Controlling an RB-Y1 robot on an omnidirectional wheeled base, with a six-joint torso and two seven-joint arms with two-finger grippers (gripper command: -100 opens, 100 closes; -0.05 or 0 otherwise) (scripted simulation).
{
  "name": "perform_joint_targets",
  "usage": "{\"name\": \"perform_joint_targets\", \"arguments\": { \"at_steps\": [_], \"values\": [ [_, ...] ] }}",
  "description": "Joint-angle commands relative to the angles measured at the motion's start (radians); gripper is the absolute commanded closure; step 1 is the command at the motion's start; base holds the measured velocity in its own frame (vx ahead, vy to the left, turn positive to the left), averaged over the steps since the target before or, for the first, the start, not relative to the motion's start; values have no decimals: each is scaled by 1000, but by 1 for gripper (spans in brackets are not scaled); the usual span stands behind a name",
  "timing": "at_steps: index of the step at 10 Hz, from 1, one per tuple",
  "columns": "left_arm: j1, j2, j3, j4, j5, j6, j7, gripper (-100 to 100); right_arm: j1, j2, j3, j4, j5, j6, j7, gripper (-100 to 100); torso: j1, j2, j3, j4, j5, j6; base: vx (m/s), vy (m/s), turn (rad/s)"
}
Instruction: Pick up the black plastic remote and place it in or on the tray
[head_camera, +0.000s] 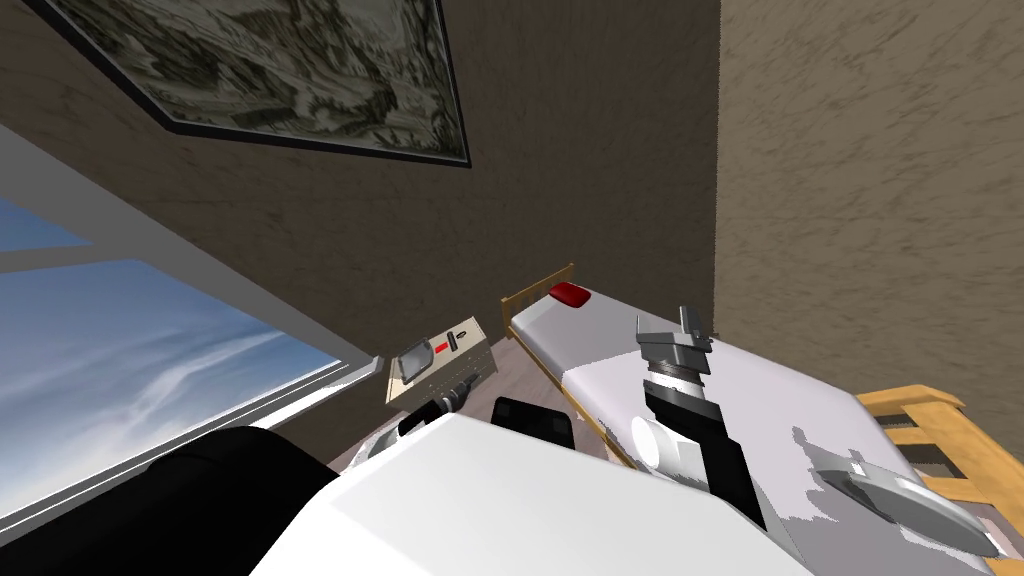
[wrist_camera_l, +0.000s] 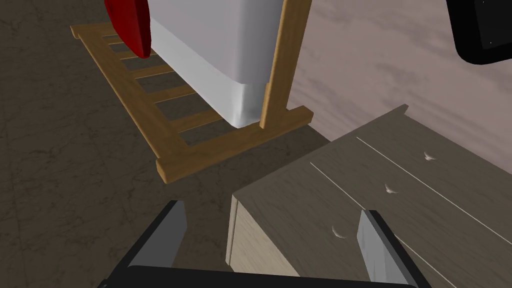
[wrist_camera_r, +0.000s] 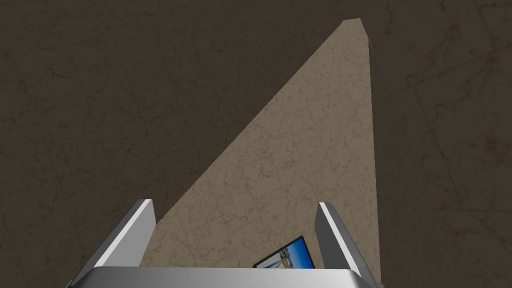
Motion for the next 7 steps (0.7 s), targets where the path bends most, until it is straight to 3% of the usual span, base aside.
{"name": "perform_joint_targets", "arguments": {
  "at_steps": [1,4,5,7],
  "values": [
    [-14,25,-8,29,50,33,-27,-100,0,0,0,0,0,0,0,0,0,0,0,0,0,0,-21,4,-126],
    [-37,68,-24,82,143,90,-79,-100,0,0,0,0,0,0,0,0,1,-1,-1,0,0,0,-6,17,-139],
    [-37,68,-24,82,155,90,-79,-100,0,0,0,0,0,0,0,0,1,-2,-1,0,0,0,12,14,-70],
    [-59,104,-43,138,225,146,-138,-100,0,0,0,0,0,0,0,0,1,-3,-2,-1,0,0,38,26,-146]
  ]
}}
